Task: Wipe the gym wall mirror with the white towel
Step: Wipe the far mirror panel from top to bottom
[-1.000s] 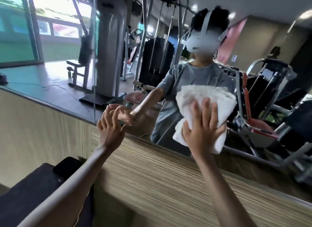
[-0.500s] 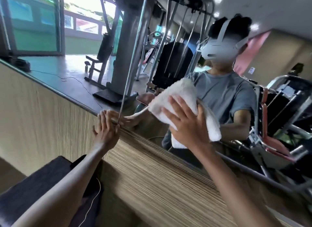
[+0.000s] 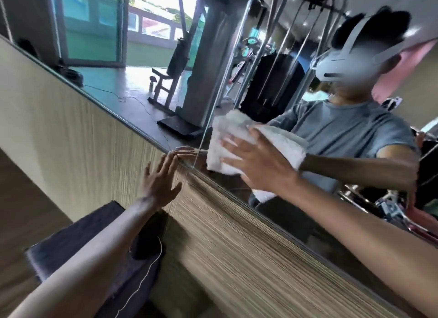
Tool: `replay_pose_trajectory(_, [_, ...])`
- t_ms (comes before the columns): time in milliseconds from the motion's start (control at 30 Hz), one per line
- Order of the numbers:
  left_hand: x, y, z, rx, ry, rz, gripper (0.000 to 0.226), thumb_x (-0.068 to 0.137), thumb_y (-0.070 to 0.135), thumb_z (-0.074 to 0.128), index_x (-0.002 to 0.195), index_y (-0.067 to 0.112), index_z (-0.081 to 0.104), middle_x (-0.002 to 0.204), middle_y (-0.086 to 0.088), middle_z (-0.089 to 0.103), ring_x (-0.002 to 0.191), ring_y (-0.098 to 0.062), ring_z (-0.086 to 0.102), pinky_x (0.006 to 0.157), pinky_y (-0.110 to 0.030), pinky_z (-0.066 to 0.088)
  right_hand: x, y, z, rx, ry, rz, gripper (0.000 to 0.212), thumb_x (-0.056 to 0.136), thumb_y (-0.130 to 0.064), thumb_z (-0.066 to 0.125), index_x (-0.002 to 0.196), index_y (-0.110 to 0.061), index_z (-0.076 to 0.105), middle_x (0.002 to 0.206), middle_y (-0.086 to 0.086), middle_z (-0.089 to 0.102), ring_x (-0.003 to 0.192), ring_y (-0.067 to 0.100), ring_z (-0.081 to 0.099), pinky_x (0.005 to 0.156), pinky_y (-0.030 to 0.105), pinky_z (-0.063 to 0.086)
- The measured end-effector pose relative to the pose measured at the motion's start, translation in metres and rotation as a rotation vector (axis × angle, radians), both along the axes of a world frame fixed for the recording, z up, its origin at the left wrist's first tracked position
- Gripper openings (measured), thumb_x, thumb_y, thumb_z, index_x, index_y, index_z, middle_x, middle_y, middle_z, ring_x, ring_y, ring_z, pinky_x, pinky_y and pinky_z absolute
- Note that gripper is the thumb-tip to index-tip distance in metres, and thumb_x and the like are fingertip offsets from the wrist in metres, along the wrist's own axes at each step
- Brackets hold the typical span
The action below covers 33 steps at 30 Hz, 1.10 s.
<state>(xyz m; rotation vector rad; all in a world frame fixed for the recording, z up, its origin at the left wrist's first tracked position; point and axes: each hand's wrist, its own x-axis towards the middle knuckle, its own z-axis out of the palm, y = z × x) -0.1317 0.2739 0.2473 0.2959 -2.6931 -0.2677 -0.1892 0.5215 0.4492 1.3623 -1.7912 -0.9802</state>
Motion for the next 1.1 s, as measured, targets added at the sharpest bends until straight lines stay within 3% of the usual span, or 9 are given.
replay_pose_trajectory(100, [0.000, 0.003, -0.001, 0.054, -0.041, 0.021, 0.089, 0.095, 0.045, 0.057, 0.159, 0.012, 0.005, 0.161, -0.001, -0.012, 0.155, -0.022, 0.007, 0.120, -0.057, 0.014, 0.004, -0.036, -0.036, -0.218, 0.025, -0.042, 0.058, 0.085, -0.029, 0.059, 0.143, -0.028, 0.054, 0.163, 0.009, 0.026, 0.150, 0.025, 0.027, 0.114, 0.060, 0.007])
replay_pose_trajectory(167, [0.001, 0.002, 0.003, 0.028, -0.087, 0.027, 0.091, 0.095, 0.044, 0.056, 0.159, 0.014, -0.001, 0.160, 0.000, -0.018, 0.155, -0.023, 0.004, 0.121, -0.057, 0.010, 0.008, -0.046, -0.075, -0.181, -0.029, -0.063, 0.055, 0.090, -0.024, 0.051, 0.145, -0.028, 0.051, 0.165, 0.009, 0.021, 0.151, 0.026, 0.025, 0.114, 0.059, 0.001])
replay_pose_trajectory(233, [0.002, 0.001, 0.006, -0.031, -0.153, 0.057, 0.092, 0.097, 0.046, 0.051, 0.158, 0.015, -0.009, 0.159, 0.001, -0.024, 0.155, -0.022, 0.001, 0.122, -0.056, 0.007, 0.012, -0.041, -0.095, -0.105, -0.100, -0.064, 0.055, 0.086, -0.023, 0.062, 0.141, -0.025, 0.056, 0.163, 0.008, 0.027, 0.149, 0.023, 0.030, 0.115, 0.058, -0.001])
replay_pose_trajectory(367, [0.005, 0.001, 0.009, -0.033, -0.172, 0.050, 0.090, 0.100, 0.045, 0.045, 0.151, 0.015, -0.022, 0.162, -0.003, -0.025, 0.155, -0.021, -0.004, 0.122, -0.054, 0.007, 0.014, 0.000, -0.081, 0.049, -0.127, -0.086, 0.060, 0.088, -0.021, 0.056, 0.147, -0.017, 0.047, 0.167, 0.010, 0.014, 0.153, 0.026, 0.018, 0.114, 0.058, -0.008])
replay_pose_trajectory(500, [0.004, 0.006, 0.009, 0.062, -0.097, 0.013, 0.084, 0.102, 0.050, 0.039, 0.156, 0.009, -0.011, 0.164, -0.007, -0.017, 0.155, -0.022, -0.001, 0.121, -0.051, 0.016, 0.008, 0.013, -0.062, 0.058, -0.021, -0.012, 0.064, 0.079, -0.033, 0.068, 0.141, -0.023, 0.055, 0.163, 0.009, 0.027, 0.151, 0.024, 0.026, 0.114, 0.059, 0.001])
replay_pose_trajectory(700, [0.005, 0.004, 0.007, 0.118, -0.045, 0.008, 0.080, 0.100, 0.046, 0.046, 0.159, 0.008, 0.008, 0.167, -0.004, -0.004, 0.153, -0.025, 0.017, 0.109, -0.052, 0.037, 0.002, -0.060, -0.105, -0.094, -0.021, -0.079, 0.067, 0.082, -0.045, 0.063, 0.145, -0.025, 0.052, 0.163, 0.008, 0.029, 0.149, 0.024, 0.022, 0.114, 0.060, 0.008])
replay_pose_trajectory(867, [0.006, 0.004, 0.007, 0.123, -0.039, 0.012, 0.079, 0.097, 0.038, 0.054, 0.159, 0.007, 0.016, 0.167, -0.005, 0.003, 0.149, -0.033, 0.029, 0.097, -0.053, 0.045, 0.003, -0.048, -0.106, -0.103, 0.054, -0.036, 0.064, 0.090, -0.044, 0.055, 0.150, -0.023, 0.045, 0.164, 0.005, 0.027, 0.151, 0.017, 0.024, 0.114, 0.059, 0.004])
replay_pose_trajectory(1000, [0.006, 0.006, 0.008, 0.170, -0.057, 0.005, 0.078, 0.099, 0.038, 0.051, 0.160, 0.011, 0.011, 0.167, -0.001, -0.004, 0.149, -0.030, 0.029, 0.096, -0.049, 0.047, 0.009, 0.012, -0.127, -0.218, 0.028, -0.010, 0.069, 0.081, -0.042, 0.066, 0.145, -0.018, 0.053, 0.160, 0.010, 0.034, 0.147, 0.026, 0.025, 0.113, 0.056, 0.018])
replay_pose_trajectory(1100, [0.008, 0.004, 0.019, 0.149, -0.118, -0.019, 0.077, 0.102, 0.039, 0.042, 0.161, 0.019, -0.003, 0.161, 0.008, -0.022, 0.148, -0.022, 0.033, 0.092, -0.040, 0.049, 0.010, 0.039, -0.141, -0.286, 0.007, 0.033, 0.063, 0.080, -0.034, 0.073, 0.138, -0.014, 0.059, 0.158, 0.013, 0.034, 0.145, 0.030, 0.026, 0.109, 0.059, 0.025])
